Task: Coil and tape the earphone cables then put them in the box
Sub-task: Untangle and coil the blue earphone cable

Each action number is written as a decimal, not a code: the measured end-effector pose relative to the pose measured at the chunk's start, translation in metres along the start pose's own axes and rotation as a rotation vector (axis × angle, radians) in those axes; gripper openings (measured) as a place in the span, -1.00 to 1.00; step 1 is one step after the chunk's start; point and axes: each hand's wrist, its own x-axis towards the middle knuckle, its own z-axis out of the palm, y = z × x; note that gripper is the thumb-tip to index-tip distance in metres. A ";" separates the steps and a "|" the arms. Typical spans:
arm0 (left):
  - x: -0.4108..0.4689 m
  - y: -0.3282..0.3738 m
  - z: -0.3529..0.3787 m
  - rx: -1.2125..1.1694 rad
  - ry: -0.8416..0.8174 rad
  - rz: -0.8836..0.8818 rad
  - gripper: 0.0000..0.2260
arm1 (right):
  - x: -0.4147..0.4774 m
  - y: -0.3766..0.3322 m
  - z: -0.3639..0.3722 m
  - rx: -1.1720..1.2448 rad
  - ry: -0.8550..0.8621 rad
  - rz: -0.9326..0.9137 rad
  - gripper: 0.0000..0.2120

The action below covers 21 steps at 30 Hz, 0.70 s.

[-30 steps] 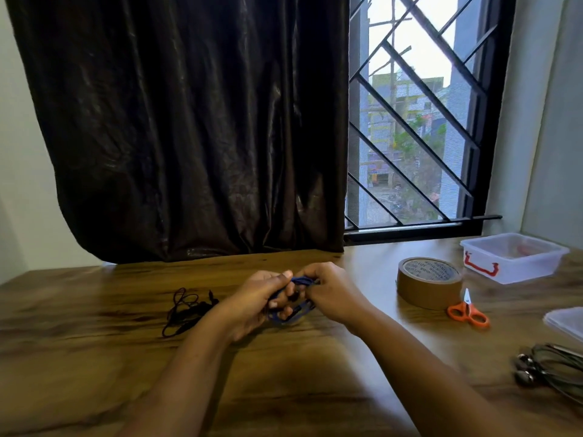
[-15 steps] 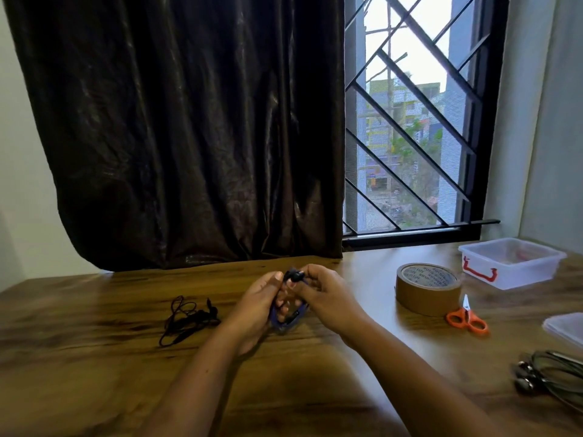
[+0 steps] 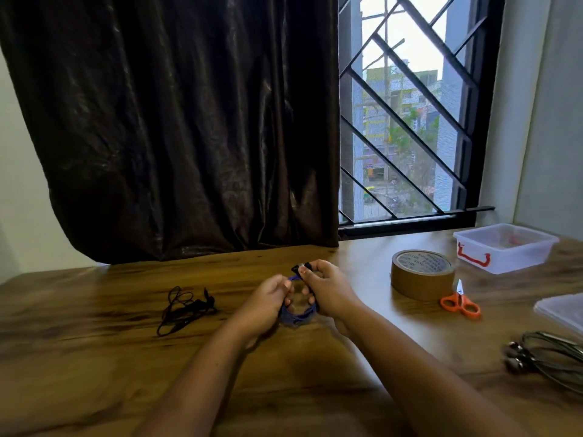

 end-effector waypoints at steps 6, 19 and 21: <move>0.002 -0.008 0.007 0.419 0.124 0.019 -0.82 | -0.001 0.005 -0.004 -0.056 0.079 0.118 -0.78; 0.004 -0.014 0.011 0.796 0.411 0.064 -0.89 | -0.004 0.015 0.000 -0.809 0.129 -0.154 -0.87; 0.005 -0.017 0.010 0.770 0.404 0.049 -0.91 | -0.002 0.015 -0.001 -0.798 0.107 -0.150 -0.87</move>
